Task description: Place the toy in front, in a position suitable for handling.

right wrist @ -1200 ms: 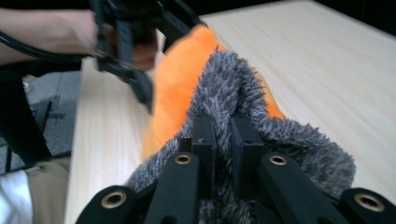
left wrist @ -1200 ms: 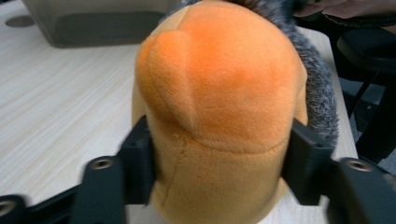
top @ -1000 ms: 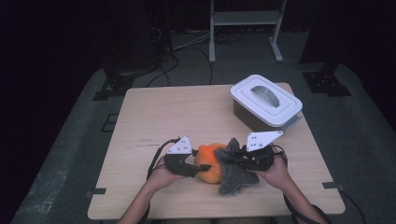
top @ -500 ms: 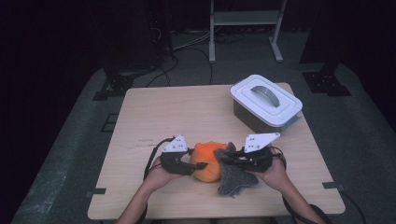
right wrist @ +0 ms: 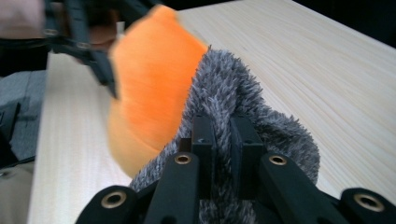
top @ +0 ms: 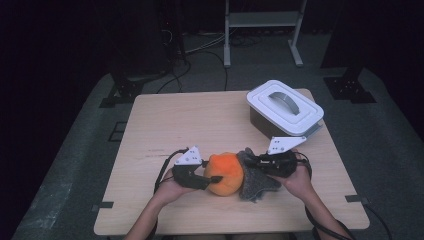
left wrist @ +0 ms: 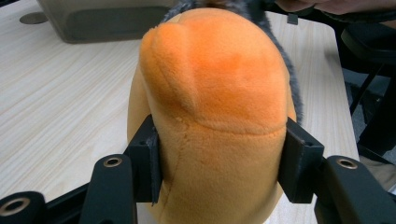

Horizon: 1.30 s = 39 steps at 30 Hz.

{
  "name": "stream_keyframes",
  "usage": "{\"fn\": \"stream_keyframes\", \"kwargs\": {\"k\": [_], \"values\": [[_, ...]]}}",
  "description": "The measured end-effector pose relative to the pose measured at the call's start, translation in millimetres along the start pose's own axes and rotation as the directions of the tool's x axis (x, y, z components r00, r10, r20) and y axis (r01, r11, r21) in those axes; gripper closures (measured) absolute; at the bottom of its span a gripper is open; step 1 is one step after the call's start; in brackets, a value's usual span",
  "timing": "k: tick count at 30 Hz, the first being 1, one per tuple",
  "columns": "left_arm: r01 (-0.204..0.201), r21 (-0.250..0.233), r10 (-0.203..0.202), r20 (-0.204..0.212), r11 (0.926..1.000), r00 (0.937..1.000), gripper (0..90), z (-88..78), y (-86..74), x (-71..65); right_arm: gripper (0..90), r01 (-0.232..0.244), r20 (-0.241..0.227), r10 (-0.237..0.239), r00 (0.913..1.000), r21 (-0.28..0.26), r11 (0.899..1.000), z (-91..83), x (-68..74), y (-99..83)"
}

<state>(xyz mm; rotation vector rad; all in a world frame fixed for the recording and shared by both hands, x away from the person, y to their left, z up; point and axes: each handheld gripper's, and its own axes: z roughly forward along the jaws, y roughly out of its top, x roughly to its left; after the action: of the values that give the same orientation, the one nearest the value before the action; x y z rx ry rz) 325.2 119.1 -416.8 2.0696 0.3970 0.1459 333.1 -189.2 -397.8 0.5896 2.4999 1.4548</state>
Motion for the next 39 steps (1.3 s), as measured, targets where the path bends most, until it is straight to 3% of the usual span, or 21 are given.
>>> {"fn": "stream_keyframes", "kwargs": {"k": [5, 10, 13, 17, 21, 24, 27, 29, 31, 33, 36, 39], "values": [[0.009, 0.000, -0.009, -0.012, 1.0000, 0.9999, 41.9, 0.5, 0.5, 0.6, 81.4, 0.010, -0.014, -0.011, 0.9999, -0.009, 1.000, -1.5, 4.2, 1.8], [-0.008, 0.003, 0.008, -0.024, 1.0000, 0.9997, 41.0, 5.3, 4.0, -2.5, 81.2, 0.077, -0.111, -0.082, 0.9904, -0.046, 0.996, 5.7, 32.9, 17.1], [-0.016, 0.010, 0.016, -0.027, 0.9998, 0.9995, 41.2, 4.8, 3.5, -3.9, 81.2, 0.115, -0.121, -0.118, 0.9856, -0.027, 0.993, 12.7, 43.3, 19.9], [-0.009, 0.006, 0.009, -0.024, 0.9999, 0.9997, 41.6, 4.3, 3.0, -3.2, 81.3, 0.090, -0.102, -0.093, 0.9905, -0.030, 0.995, 9.7, 33.3, 16.4], [-0.012, 0.007, 0.012, -0.026, 0.9999, 0.9996, 41.6, 3.5, 4.2, -3.2, 81.3, 0.065, -0.039, -0.065, 0.9971, -0.022, 0.998, 2.4, 19.4, 9.9], [-0.006, -0.004, 0.006, -0.056, 1.0000, 0.9984, 41.5, 1.8, 7.0, -1.5, 81.3, 0.046, -0.001, -0.046, 0.9989, -0.012, 0.999, -1.3, 11.5, 5.2], [0.008, -0.001, -0.008, -0.103, 1.0000, 0.9947, 41.6, 2.9, 9.8, -1.8, 81.3, 0.055, -0.019, -0.055, 0.9983, -0.022, 0.998, -0.4, 15.6, 7.4], [0.019, 0.002, -0.019, -0.106, 0.9998, 0.9942, 41.7, 4.9, 10.7, -2.7, 81.2, 0.075, -0.053, -0.076, 0.9957, -0.029, 0.997, 3.6, 24.4, 11.9], [-0.001, 0.014, 0.003, -0.105, 0.9999, 0.9945, 41.7, 7.1, 11.9, -6.7, 81.2, 0.100, -0.086, -0.102, 0.9911, -0.029, 0.995, 9.0, 34.7, 16.0], [-0.028, 0.029, 0.031, -0.112, 0.9992, 0.9932, 41.8, 7.0, 13.0, -10.6, 81.3, 0.131, -0.084, -0.132, 0.9877, -0.013, 0.991, 12.7, 41.0, 18.3], [-0.047, 0.029, 0.050, -0.108, 0.9985, 0.9929, 42.2, 6.2, 11.9, -12.1, 81.3, 0.114, -0.076, -0.116, 0.9904, -0.022, 0.993, 9.0, 35.6, 17.3], [-0.078, 0.041, 0.082, -0.098, 0.9961, 0.9918, 42.3, 5.2, 12.4, -13.8, 81.4, 0.086, -0.039, -0.087, 0.9955, -0.034, 0.996, 2.1, 25.2, 14.7]]}}
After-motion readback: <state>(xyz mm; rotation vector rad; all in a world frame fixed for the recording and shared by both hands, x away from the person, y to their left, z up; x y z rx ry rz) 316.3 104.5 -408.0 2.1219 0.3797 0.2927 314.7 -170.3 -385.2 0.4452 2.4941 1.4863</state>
